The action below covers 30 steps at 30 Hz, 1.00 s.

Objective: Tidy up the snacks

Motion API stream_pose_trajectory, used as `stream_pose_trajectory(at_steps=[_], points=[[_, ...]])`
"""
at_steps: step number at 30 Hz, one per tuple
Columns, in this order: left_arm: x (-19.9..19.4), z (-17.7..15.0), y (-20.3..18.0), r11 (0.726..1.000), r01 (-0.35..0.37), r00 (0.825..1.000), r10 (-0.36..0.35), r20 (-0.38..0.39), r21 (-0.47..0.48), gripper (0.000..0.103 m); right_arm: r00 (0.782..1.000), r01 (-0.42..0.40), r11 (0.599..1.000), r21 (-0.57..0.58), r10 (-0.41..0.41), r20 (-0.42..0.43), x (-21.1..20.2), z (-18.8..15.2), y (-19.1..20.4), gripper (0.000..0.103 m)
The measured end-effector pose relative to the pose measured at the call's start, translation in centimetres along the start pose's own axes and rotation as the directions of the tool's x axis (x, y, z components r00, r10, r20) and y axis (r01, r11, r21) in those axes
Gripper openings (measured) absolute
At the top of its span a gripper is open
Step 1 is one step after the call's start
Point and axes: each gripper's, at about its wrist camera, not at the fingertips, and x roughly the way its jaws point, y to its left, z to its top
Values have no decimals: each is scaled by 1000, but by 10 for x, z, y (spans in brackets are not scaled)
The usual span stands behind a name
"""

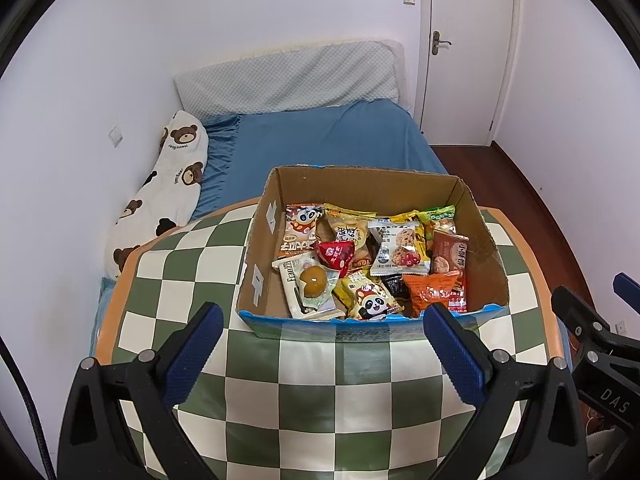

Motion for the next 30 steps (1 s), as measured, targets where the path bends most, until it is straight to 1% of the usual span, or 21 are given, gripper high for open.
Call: stream_pose_trajectory(at_steps=[30], points=[[0,-8,-1,1000,-1,1000,1,-5,0,102,1000,-8,1000,2,8,-2,0,-2,-2,103]])
